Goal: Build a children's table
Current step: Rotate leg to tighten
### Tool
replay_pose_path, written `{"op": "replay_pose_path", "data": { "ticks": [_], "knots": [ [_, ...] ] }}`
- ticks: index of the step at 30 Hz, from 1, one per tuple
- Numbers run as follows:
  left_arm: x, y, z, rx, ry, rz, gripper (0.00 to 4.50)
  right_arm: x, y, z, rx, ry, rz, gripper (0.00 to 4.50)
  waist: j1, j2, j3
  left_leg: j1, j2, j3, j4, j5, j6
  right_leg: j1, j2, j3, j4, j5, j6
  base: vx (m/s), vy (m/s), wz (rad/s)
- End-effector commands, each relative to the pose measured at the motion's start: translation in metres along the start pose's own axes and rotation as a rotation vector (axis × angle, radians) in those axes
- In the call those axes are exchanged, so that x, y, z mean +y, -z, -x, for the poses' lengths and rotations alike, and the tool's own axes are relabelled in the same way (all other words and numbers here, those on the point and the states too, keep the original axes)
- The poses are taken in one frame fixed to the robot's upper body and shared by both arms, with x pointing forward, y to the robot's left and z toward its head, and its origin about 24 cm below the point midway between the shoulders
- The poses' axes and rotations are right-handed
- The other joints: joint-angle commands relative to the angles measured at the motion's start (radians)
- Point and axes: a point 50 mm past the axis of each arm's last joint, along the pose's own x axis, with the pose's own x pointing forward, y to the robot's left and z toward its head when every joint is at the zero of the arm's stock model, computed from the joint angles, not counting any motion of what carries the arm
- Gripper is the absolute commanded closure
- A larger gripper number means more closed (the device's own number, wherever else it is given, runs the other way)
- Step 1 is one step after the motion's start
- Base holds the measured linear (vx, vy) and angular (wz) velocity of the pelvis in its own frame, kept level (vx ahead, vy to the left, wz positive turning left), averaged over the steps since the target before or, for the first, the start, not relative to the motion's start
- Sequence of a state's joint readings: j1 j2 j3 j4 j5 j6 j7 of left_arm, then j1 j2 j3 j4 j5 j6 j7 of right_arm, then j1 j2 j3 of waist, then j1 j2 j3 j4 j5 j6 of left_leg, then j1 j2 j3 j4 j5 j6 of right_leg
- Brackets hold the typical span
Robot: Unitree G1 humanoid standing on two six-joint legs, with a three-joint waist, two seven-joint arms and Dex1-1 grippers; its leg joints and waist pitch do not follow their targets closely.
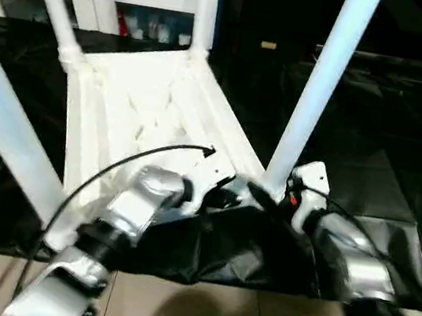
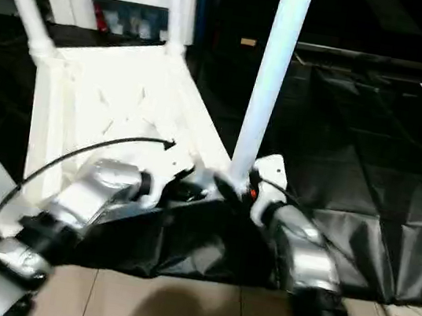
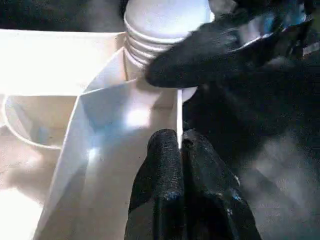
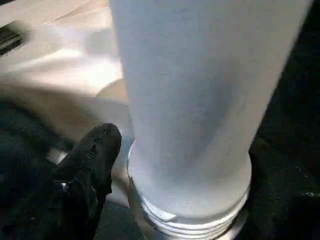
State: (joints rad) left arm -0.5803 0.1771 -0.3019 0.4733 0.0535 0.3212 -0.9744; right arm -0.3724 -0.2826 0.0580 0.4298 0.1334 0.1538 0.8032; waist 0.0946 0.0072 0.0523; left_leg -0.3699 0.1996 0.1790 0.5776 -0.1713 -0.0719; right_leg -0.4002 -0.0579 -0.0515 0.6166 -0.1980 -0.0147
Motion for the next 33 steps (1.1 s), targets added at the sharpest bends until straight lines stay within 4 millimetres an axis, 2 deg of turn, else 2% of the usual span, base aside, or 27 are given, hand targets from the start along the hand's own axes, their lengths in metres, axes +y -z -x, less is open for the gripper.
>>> {"op": "replay_pose_path", "data": {
  "ticks": [1,3,4,11,12,15,16,17,18,24,28,31,33],
  "knots": [
    [-0.014,-0.013,-0.009,-0.082,0.120,-0.042,4.50,0.019,-0.011,-0.010,-0.041,-0.161,0.052,0.74,0.005,-0.010,-0.066,0.005,0.030,-0.009,-0.052,-0.141,0.084,0.057,-0.079,0.044,-0.073,-0.079,-0.220,0.000,0.000,0.00],
    [-0.014,-0.011,-0.004,-0.076,0.147,-0.056,4.50,0.019,-0.009,-0.004,-0.023,-0.212,0.066,0.74,0.008,-0.010,-0.065,0.008,0.030,-0.008,-0.052,-0.146,0.083,0.055,-0.078,0.043,-0.074,-0.082,-0.225,0.000,0.000,0.00],
    [-0.014,-0.007,0.002,-0.065,0.190,-0.068,4.50,0.020,-0.006,0.004,0.013,-0.288,0.080,0.74,0.015,-0.010,-0.064,0.009,0.032,-0.008,-0.052,-0.157,0.083,0.057,-0.079,0.044,-0.075,-0.100,-0.223,0.000,0.000,0.00],
    [-0.015,-0.002,0.015,-0.051,0.292,-0.074,4.50,0.024,-0.001,0.018,0.083,-0.446,0.074,0.74,0.032,-0.008,-0.066,0.012,0.035,-0.007,-0.052,-0.160,0.080,0.054,-0.077,0.042,-0.072,-0.108,-0.223,0.000,0.000,0.00],
    [-0.014,-0.001,0.016,-0.041,0.300,-0.076,4.50,0.025,0.000,0.020,0.101,-0.477,0.076,0.98,0.033,-0.010,-0.065,0.010,0.036,-0.007,-0.052,-0.157,0.081,0.053,-0.078,0.043,-0.071,-0.101,-0.225,0.000,0.000,0.00],
    [-0.013,0.002,0.022,-0.014,0.334,-0.076,4.50,0.026,0.002,0.024,0.133,-0.524,0.084,1.06,0.043,-0.010,-0.066,0.011,0.035,-0.007,-0.051,-0.155,0.078,0.053,-0.080,0.043,-0.072,-0.117,-0.220,0.000,0.000,0.00],
    [-0.013,0.003,0.023,-0.010,0.349,-0.075,4.50,0.026,0.002,0.025,0.140,-0.531,0.088,1.06,0.047,-0.009,-0.066,0.012,0.035,-0.007,-0.051,-0.158,0.075,0.052,-0.080,0.043,-0.072,-0.124,-0.218,0.000,0.000,0.00],
    [-0.013,0.003,0.024,-0.008,0.356,-0.075,4.50,0.026,0.002,0.025,0.144,-0.538,0.090,1.38,0.047,-0.009,-0.066,0.011,0.036,-0.007,-0.052,-0.155,0.073,0.051,-0.080,0.042,-0.071,-0.122,-0.218,0.000,0.000,0.00],
    [-0.013,0.003,0.024,-0.008,0.359,-0.075,4.50,0.026,0.002,0.025,0.146,-0.543,0.091,1.47,0.047,-0.010,-0.067,0.011,0.036,-0.007,-0.051,-0.155,0.072,0.052,-0.080,0.042,-0.070,-0.120,-0.218,0.000,0.000,0.00],
    [-0.013,0.004,0.025,0.007,0.385,-0.076,4.50,0.029,0.001,0.025,0.146,-0.571,0.103,1.73,0.048,-0.009,-0.067,0.011,0.035,-0.008,-0.051,-0.156,0.067,0.052,-0.080,0.042,-0.070,-0.121,-0.217,0.000,0.000,0.00],
    [-0.011,0.002,0.021,-0.011,0.335,-0.080,4.50,0.033,0.002,0.022,0.136,-0.564,0.109,1.79,0.048,-0.009,-0.068,0.009,0.035,-0.008,-0.049,-0.150,0.069,0.052,-0.080,0.041,-0.069,-0.107,-0.220,0.000,0.000,0.00],
    [-0.007,-0.002,0.012,-0.033,0.233,-0.071,4.50,0.031,0.001,0.013,0.072,-0.471,0.091,1.80,0.047,-0.010,-0.065,0.011,0.035,-0.008,-0.051,-0.169,0.061,0.049,-0.082,0.041,-0.074,-0.144,-0.215,0.000,0.000,0.00],
    [-0.005,-0.003,0.010,-0.038,0.195,-0.063,4.50,0.029,0.000,0.009,0.056,-0.414,0.078,1.80,0.042,-0.012,-0.063,0.009,0.032,-0.011,-0.054,-0.192,0.043,0.052,-0.084,0.039,-0.080,-0.211,-0.197,0.000,0.000,0.00]
  ]
}}
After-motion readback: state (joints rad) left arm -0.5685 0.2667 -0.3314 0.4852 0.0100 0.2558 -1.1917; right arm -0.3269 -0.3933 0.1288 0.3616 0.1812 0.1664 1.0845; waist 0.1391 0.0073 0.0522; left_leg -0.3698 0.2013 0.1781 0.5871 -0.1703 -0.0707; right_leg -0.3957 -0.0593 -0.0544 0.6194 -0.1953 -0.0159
